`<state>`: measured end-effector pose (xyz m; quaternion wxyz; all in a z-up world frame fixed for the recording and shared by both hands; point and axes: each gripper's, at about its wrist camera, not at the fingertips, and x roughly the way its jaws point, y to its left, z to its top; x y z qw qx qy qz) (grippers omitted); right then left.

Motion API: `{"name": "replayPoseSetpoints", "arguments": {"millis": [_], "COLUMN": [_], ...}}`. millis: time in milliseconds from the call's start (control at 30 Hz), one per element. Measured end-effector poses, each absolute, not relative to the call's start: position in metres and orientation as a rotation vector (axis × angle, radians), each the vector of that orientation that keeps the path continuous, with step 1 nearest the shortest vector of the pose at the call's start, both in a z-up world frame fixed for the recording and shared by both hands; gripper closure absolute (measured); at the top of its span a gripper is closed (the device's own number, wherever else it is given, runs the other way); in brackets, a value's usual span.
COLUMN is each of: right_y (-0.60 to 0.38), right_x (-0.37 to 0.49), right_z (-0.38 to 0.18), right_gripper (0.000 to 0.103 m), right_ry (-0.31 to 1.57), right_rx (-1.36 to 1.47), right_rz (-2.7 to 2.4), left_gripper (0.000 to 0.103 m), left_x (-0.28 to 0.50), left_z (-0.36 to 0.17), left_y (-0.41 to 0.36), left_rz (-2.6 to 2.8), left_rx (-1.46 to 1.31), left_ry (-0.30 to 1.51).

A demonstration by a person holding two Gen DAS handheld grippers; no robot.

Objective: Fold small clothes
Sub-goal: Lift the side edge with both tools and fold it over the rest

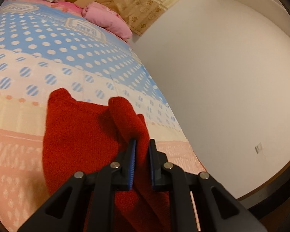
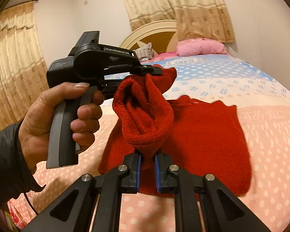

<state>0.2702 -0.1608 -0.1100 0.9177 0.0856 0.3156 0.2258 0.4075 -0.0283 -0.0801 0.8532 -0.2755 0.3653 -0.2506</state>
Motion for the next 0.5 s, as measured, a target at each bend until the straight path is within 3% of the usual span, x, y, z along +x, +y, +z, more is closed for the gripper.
{"name": "replayPoseSetpoints", "arguments": {"millis": [367, 500], "right_y": [-0.204, -0.219], "right_x": [0.262, 0.259], "right_z": [-0.127, -0.134], "right_gripper": [0.092, 0.092], "right_ry": [0.707, 0.728], "right_rx": [0.282, 0.319], "right_rz": [0.4, 0.375], "left_gripper": [0.09, 0.095], "left_x": [0.42, 0.425], "left_z": [-0.098, -0.098], "left_y": [-0.068, -0.086], "left_rz": [-0.578, -0.603], "left_rx": [-0.564, -0.543], "left_ry": [0.834, 0.842]}}
